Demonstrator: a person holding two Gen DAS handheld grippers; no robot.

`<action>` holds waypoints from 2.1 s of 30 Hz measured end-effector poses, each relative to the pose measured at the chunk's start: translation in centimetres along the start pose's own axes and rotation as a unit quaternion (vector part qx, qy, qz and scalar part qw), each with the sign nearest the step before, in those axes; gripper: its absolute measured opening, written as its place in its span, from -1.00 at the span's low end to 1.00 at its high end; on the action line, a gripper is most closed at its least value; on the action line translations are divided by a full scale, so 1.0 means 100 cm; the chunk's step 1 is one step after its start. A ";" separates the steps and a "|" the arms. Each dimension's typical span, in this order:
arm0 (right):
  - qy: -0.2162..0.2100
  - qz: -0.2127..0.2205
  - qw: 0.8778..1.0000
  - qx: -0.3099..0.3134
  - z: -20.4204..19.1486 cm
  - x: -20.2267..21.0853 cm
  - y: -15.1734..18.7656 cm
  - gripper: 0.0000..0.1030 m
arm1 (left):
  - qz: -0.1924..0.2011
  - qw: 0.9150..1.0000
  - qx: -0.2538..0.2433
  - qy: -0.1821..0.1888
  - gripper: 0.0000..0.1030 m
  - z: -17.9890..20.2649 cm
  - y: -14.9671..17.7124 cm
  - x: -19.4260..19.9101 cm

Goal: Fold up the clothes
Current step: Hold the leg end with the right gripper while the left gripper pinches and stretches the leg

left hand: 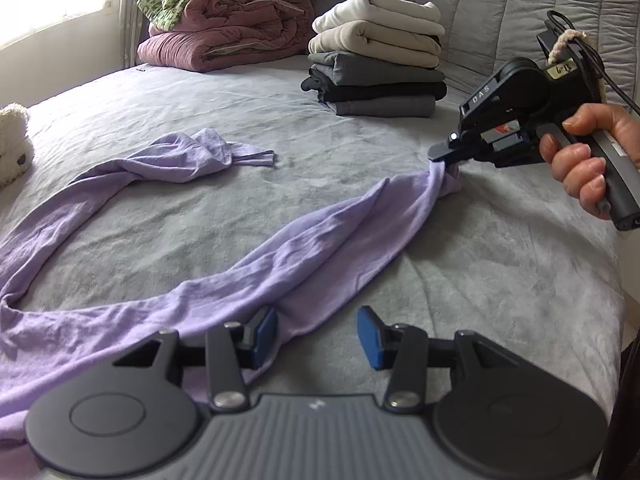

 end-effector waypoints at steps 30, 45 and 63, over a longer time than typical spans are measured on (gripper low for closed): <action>0.037 0.023 0.997 0.060 -0.045 -0.019 -0.001 -0.27 | 0.008 0.998 -0.052 -0.028 -0.97 0.007 0.006 0.005; 0.092 0.074 0.985 0.125 -0.062 -0.043 0.001 -0.96 | 0.009 1.000 0.004 0.002 -0.98 -0.010 0.002 0.004; 0.057 0.161 0.975 0.141 -0.082 0.024 -0.017 -0.96 | 0.091 0.992 0.075 0.032 -0.99 -0.040 -0.020 0.044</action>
Point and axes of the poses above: each gripper's, at about its wrist camera, not at the fingertips, and x roughly against the way its jaws point, z to its right, y to its underside, the point moved 3 cm from there along -x, roughly the way its jaws point, and after that the axes turned 3 degrees about -y, right-handed, at the moved point
